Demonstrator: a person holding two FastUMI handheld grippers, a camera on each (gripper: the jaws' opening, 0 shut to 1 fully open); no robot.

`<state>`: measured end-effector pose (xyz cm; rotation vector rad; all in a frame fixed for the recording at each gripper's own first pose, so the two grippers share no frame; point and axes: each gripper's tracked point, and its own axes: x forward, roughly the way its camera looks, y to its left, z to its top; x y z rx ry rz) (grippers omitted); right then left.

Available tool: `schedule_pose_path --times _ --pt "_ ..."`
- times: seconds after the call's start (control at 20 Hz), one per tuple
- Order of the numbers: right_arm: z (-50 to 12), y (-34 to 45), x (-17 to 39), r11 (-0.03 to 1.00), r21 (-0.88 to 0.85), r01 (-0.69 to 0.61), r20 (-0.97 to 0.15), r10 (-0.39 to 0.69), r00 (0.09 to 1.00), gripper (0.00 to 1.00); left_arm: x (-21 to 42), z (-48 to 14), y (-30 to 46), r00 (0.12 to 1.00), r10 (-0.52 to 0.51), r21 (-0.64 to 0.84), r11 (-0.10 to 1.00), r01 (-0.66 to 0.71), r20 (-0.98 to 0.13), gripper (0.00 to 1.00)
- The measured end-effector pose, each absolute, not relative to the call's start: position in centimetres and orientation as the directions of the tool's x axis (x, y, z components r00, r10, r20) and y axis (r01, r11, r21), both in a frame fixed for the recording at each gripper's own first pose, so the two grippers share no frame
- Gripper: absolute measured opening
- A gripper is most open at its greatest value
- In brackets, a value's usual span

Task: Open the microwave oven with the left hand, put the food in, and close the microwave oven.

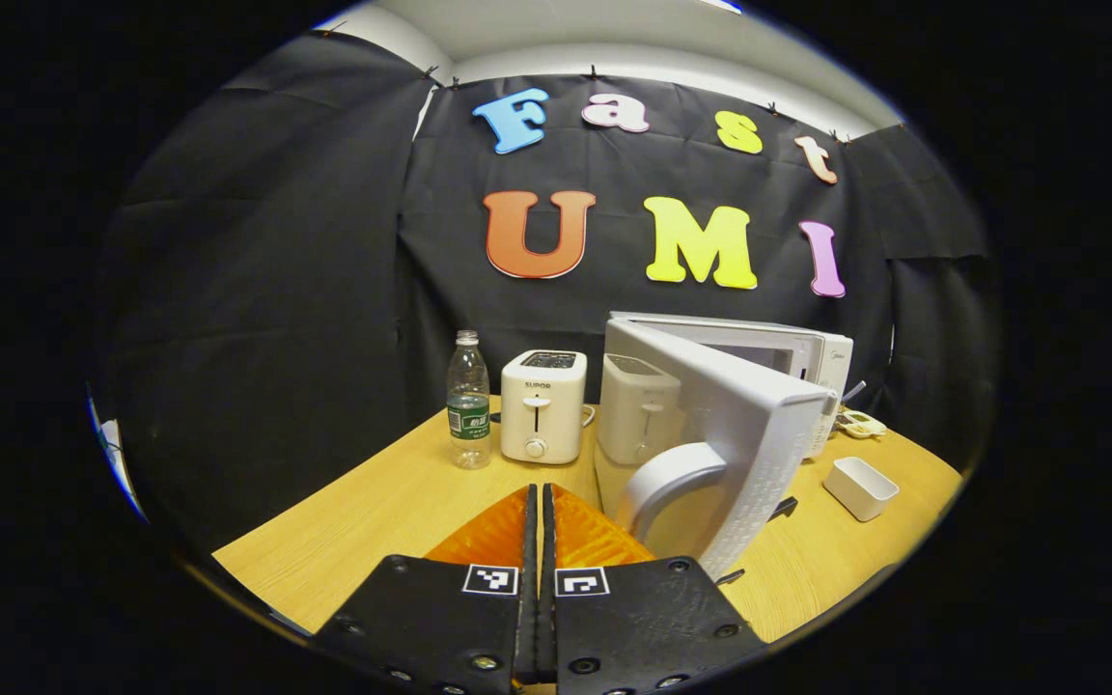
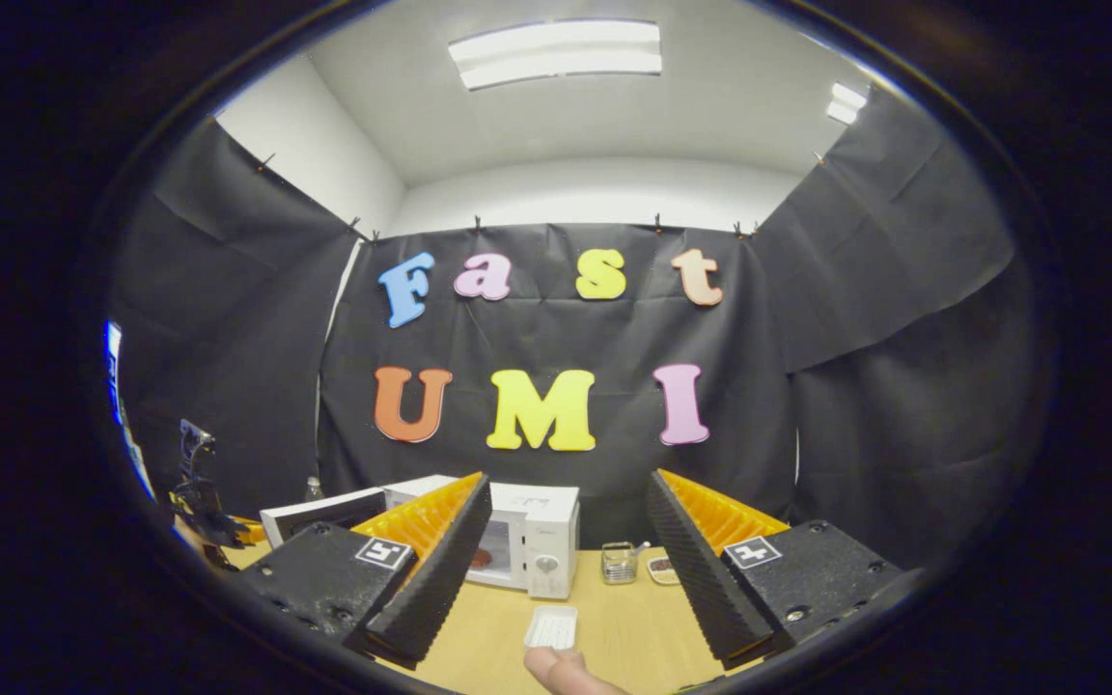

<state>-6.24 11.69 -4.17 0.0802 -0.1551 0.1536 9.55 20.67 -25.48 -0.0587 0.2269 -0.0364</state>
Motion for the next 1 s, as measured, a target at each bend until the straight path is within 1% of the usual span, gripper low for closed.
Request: schedule_pose_path --times 0.1,0.15,0.2,0.25,0.3,0.35,0.4,0.45,0.5,0.55,0.6,0.75,0.8,0.85,0.95,1.0 --pt "-4.6 10.2 -7.3 0.987 0.076 -0.139 0.156 0.125 0.98 0.94 9.2 -25.2 19.7 0.976 -0.042 -0.044 0.998 0.033 -0.215 0.0" --pt "-4.7 9.5 -7.6 0.987 0.091 -0.132 0.158 0.116 0.981 1.0 9.0 -25.2 18.7 0.976 -0.062 -0.056 0.997 0.051 -0.21 0.0" --pt "-4.7 9.0 -8.1 0.985 0.112 -0.134 0.16 0.115 0.98 1.0 8.8 -25.1 17.7 0.975 -0.078 -0.064 0.996 0.066 -0.207 0.0" --pt "-4.8 8.7 -8.5 0.98 0.137 -0.141 0.164 0.118 0.979 1.0 8.8 -25.2 16.8 0.975 -0.088 -0.063 0.995 0.077 -0.204 0.14" --pt "-4.9 8.2 -8.9 0.977 0.155 -0.143 0.156 0.118 0.981 1.0 8.7 -25.3 15.9 0.975 -0.097 -0.057 0.995 0.087 -0.2 0.0" --pt "-5.4 7.5 -9.1 0.976 0.164 -0.141 0.145 0.117 0.982 0.94 8.7 -25.2 14.7 0.975 -0.113 -0.05 0.993 0.106 -0.193 0.0" --pt "-5.4 6.7 -9.4 0.978 0.165 -0.13 0.139 0.108 0.984 1.0 8.8 -25.1 13.4 0.974 -0.135 -0.047 0.991 0.129 -0.184 0.14" --pt "-5.5 5.5 -9.3 0.981 0.163 -0.108 0.129 0.088 0.988 0.94 9.0 -25.2 12.0 0.97 -0.157 -0.046 0.987 0.151 -0.186 0.0" --pt "-5.6 4.4 -9.2 0.984 0.158 -0.087 0.117 0.069 0.991 1.0 9.2 -25.5 10.7 0.966 -0.176 -0.046 0.984 0.17 -0.192 0.14" --pt "-5.6 4.1 -9.5 0.983 0.16 -0.084 0.118 0.066 0.991 0.93 9.6 -25.5 9.6 0.963 -0.188 -0.044 0.982 0.183 -0.195 0.0" --pt "-5.3 3.8 -9.4 0.982 0.167 -0.087 0.12 0.068 0.99 1.0 10.1 -25.5 8.4 0.96 -0.199 -0.044 0.98 0.195 -0.196 0.0" --pt "-5.2 2.0 -8.9 0.987 0.147 -0.071 0.137 0.051 0.989 1.0 11.6 -25.7 4.7 0.946 -0.256 -0.08 0.966 0.245 -0.197 0.0" --pt "-5.2 1.5 -8.6 0.99 0.131 -0.058 0.141 0.039 0.989 0.89 12.3 -25.8 3.4 0.941 -0.274 -0.095 0.961 0.26 -0.2 0.0" --pt "-5.3 1.1 -8.4 0.992 0.119 -0.047 0.143 0.029 0.989 1.0 13.0 -26.1 2.2 0.936 -0.289 -0.108 0.956 0.272 -0.201 0.0" --pt "-5.6 1.1 -7.6 0.993 0.109 -0.046 0.14 0.031 0.99 1.0 14.6 -26.2 -0.1 0.929 -0.31 -0.119 0.949 0.291 -0.203 0.0" --pt "-5.8 1.2 -7.3 0.992 0.111 -0.056 0.135 0.04 0.99 0.9 15.1 -26.1 -1.0 0.926 -0.321 -0.122 0.946 0.301 -0.199 0.0"
